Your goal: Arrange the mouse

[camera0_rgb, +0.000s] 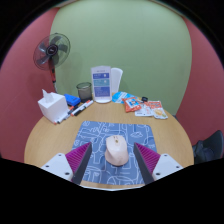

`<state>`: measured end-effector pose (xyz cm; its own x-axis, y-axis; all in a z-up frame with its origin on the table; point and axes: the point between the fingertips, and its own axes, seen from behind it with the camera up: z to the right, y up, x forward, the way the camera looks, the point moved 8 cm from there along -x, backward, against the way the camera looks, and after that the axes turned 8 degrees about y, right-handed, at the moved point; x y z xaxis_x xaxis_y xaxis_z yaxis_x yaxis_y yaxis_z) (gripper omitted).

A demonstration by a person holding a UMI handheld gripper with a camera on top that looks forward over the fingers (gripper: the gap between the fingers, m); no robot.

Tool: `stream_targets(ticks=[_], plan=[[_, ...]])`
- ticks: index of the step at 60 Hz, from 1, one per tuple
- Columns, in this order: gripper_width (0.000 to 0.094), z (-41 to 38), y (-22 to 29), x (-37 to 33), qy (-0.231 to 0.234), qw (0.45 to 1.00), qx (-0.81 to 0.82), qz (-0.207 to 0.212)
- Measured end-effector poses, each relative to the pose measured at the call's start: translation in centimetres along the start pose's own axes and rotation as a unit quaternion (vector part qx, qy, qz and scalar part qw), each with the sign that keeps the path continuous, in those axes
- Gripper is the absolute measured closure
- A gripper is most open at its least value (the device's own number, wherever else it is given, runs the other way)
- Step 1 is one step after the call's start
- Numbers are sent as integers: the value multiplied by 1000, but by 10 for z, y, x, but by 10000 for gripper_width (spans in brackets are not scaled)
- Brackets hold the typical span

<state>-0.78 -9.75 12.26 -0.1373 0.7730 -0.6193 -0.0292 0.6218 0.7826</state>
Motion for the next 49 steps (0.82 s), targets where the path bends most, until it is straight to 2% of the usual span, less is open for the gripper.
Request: stream_targets(ticks=[14, 25, 36, 49], plan=[[86, -43, 1, -135, -35, 998, -5, 46], [91, -74, -26, -216, -60, 997, -11, 50], [94, -94, -52, -263, -68, 997, -1, 42], [96, -109, -62, -280, -67, 997, -15, 41]])
